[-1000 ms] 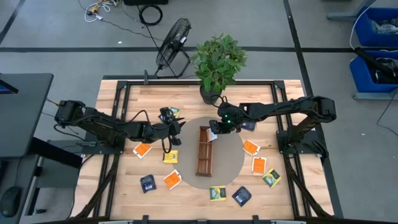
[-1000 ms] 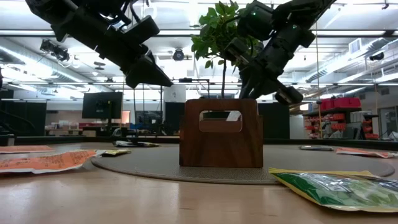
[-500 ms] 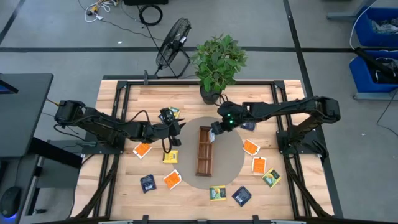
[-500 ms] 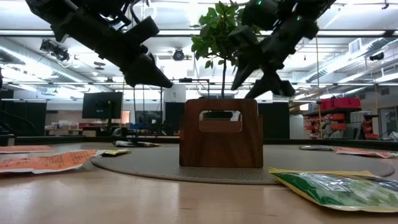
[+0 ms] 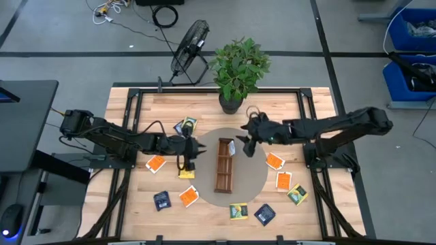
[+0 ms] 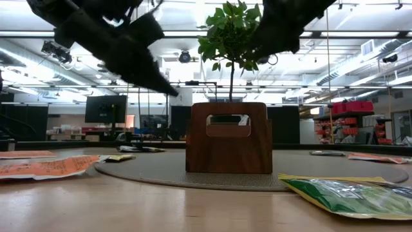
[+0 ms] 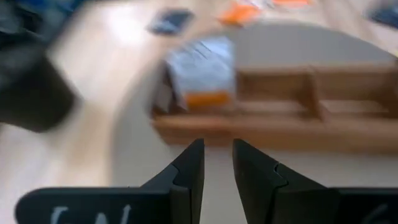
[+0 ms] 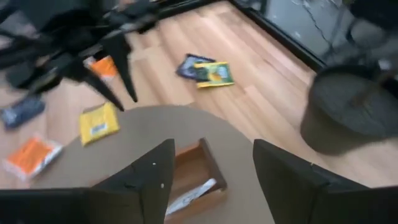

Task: Pick & Place Tea
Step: Put the orange tea bag into the top compartment of the top section wooden organizer

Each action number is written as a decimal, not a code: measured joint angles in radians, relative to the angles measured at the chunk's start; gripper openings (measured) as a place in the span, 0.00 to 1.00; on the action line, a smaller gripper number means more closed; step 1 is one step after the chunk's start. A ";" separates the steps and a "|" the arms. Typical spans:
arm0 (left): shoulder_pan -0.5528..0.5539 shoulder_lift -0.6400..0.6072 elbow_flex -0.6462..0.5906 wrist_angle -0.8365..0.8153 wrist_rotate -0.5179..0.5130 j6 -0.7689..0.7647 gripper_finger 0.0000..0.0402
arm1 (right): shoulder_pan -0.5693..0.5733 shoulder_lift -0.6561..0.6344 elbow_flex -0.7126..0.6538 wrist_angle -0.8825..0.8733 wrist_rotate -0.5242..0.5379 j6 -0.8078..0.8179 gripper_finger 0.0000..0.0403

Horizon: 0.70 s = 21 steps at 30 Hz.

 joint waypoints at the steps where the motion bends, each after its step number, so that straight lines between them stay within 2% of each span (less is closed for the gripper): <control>1: 0.000 0.000 0.000 -0.028 0.041 -0.006 0.22 | 0.019 0.001 0.000 -0.003 0.010 -0.012 0.56; 6: 0.000 0.000 0.000 -0.095 0.276 -0.151 0.22 | 0.098 0.030 0.000 -0.001 0.060 -0.074 0.56; 10: -0.013 0.000 0.000 -0.160 0.506 -0.158 0.22 | 0.143 0.054 0.000 -0.014 0.060 -0.139 0.56; 14: -0.039 0.000 0.000 -0.170 0.551 -0.189 0.22 | 0.158 0.072 0.000 -0.005 0.057 -0.152 0.56; 21: -0.102 0.000 0.000 -0.157 0.587 -0.111 0.22 | 0.173 0.089 0.001 0.006 0.057 -0.222 0.56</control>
